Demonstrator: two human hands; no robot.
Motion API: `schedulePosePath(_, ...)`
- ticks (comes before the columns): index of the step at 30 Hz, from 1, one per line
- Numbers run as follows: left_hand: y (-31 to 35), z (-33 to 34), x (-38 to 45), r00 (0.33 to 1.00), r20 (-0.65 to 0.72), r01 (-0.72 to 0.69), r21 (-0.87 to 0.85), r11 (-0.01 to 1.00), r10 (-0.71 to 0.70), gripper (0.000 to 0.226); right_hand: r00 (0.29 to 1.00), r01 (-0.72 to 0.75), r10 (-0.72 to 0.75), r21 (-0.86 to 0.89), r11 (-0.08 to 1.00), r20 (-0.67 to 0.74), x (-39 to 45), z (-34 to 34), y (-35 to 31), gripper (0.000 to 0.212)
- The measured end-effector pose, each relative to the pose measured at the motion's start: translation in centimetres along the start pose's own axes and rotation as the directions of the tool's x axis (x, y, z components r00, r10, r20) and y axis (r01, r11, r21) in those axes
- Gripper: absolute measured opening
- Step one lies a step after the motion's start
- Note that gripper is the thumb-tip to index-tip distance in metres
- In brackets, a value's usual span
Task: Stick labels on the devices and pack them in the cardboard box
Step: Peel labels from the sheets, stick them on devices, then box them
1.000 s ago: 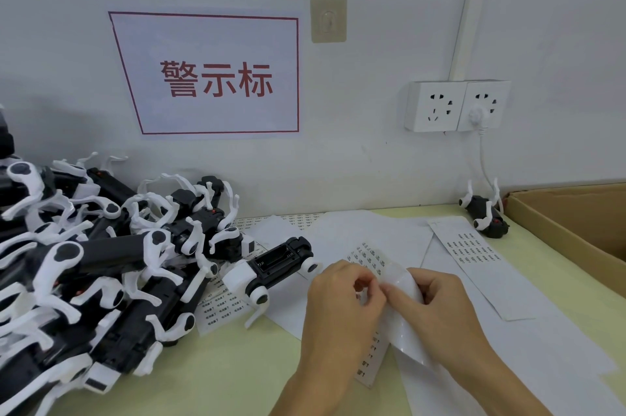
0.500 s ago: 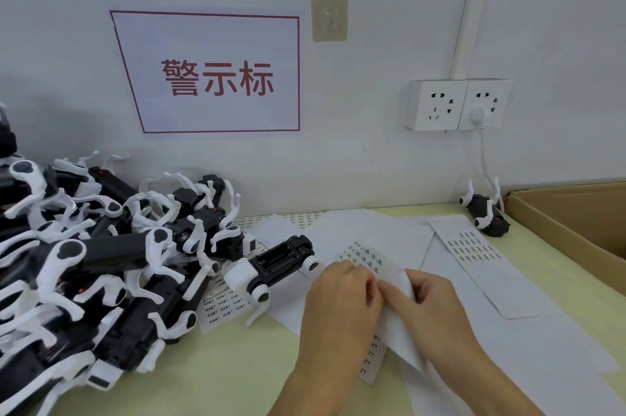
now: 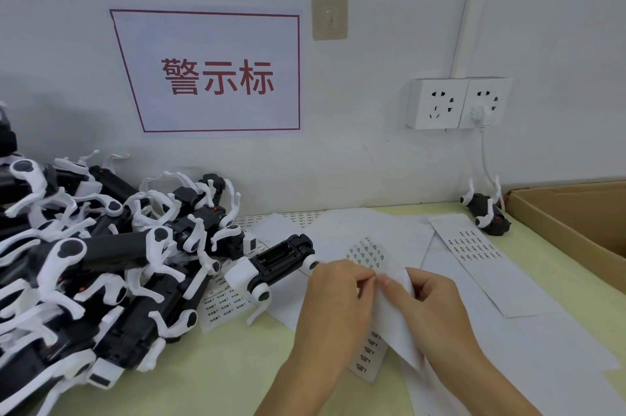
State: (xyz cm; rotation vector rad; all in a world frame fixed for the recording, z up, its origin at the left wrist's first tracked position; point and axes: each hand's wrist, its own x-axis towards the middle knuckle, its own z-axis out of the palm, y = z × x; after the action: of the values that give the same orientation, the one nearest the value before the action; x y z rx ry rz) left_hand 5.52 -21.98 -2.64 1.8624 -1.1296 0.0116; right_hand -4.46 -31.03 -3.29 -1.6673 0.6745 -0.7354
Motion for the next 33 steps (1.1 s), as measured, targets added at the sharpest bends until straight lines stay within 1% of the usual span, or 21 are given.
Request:
schedulePosePath(6,-0.1,0.5,-0.2,0.994,-0.105,0.003,0.053,0.999,0.002,0.027,0.999,0.016,-0.017,0.019,1.000,0.036,-0.1,0.2,0.1,0.029)
schedulePosePath(10,0.2,0.4,-0.3,0.990,-0.139,0.023,0.018,1.000,-0.020,0.020,0.999,0.024,-0.026,0.036,0.999,0.045,-0.4,0.3,0.1,0.032)
schedulePosePath(11,0.3,0.3,-0.2,0.989,-0.143,0.038,-0.012,0.999,-0.039,0.018,0.999,0.022,-0.024,0.045,0.999,0.041,-0.4,0.3,0.1,0.031)
schedulePosePath(13,0.4,-0.1,-0.1,0.984,-0.134,0.100,-0.135,0.986,-0.119,0.015,0.999,0.011,-0.014,0.064,0.998,0.034,-0.3,0.3,0.1,0.030)
schedulePosePath(16,0.5,-0.5,0.1,0.971,-0.080,0.192,-0.308,0.932,-0.226,0.020,1.000,-0.021,0.019,0.106,0.994,0.023,-0.1,0.3,0.2,0.028)
schedulePosePath(19,0.4,-0.6,0.2,0.968,-0.067,0.204,-0.352,0.913,-0.241,0.020,1.000,-0.030,0.028,0.142,0.989,0.013,0.1,0.1,0.1,0.022)
schedulePosePath(22,0.5,-0.6,0.3,0.975,-0.059,0.178,-0.366,0.914,-0.214,0.018,1.000,-0.024,0.024,0.155,0.988,0.001,0.3,-0.4,-0.1,0.015)
schedulePosePath(25,0.7,-0.5,0.2,0.987,-0.075,0.108,-0.346,0.932,-0.143,0.016,1.000,-0.014,0.010,0.166,0.986,0.020,0.4,-0.8,-0.2,0.010)
schedulePosePath(28,0.7,-0.3,0.0,0.992,-0.100,0.043,-0.277,0.960,-0.073,0.020,0.999,-0.023,0.014,0.193,0.981,0.048,0.2,-1.1,-0.4,0.009)
schedulePosePath(31,0.4,-0.5,0.2,0.995,-0.104,-0.026,-0.177,0.984,0.008,0.012,0.995,-0.034,0.010,0.237,0.971,0.102,0.4,-1.4,-0.5,0.008)
schedulePosePath(33,0.3,-0.8,0.4,0.991,-0.109,-0.090,-0.101,0.991,0.079,0.009,0.997,-0.043,0.025,0.239,0.970,0.078,0.5,-1.5,-0.4,0.014)
